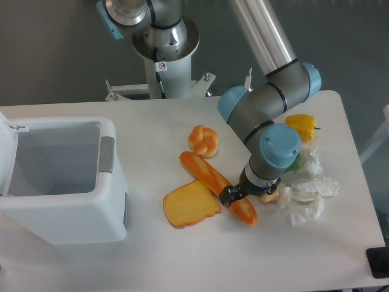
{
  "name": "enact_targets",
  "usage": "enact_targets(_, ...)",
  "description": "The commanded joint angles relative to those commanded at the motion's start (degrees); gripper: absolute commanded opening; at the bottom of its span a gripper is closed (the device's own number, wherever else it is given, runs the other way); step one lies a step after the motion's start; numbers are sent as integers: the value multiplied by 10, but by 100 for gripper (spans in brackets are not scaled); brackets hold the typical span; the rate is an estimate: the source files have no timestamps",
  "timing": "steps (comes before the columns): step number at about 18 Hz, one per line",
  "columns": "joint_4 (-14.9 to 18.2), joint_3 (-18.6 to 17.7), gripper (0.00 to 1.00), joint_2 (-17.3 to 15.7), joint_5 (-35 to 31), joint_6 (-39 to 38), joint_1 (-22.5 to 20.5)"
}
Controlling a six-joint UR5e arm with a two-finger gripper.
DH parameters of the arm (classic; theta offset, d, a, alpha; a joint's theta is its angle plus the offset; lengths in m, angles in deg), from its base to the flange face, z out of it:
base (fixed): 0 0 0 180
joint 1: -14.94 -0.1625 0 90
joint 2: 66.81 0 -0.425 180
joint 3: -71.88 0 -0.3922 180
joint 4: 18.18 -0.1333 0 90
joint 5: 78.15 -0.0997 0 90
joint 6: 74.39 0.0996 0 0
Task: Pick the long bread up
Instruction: 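Move the open gripper to the baguette end near the green pepper, then lower the gripper and close it on the baguette end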
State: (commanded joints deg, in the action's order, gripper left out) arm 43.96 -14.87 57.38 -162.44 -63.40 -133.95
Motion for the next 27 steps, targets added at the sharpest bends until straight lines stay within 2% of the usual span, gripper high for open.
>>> enact_targets(5,-12,2,100,10,0,-16,-7)
enact_targets(16,-13,15,100,17,2,-64,4)
enact_targets(21,-25,17,100,31,1,-65,9)
enact_targets(27,-26,18,100,32,1,-63,9)
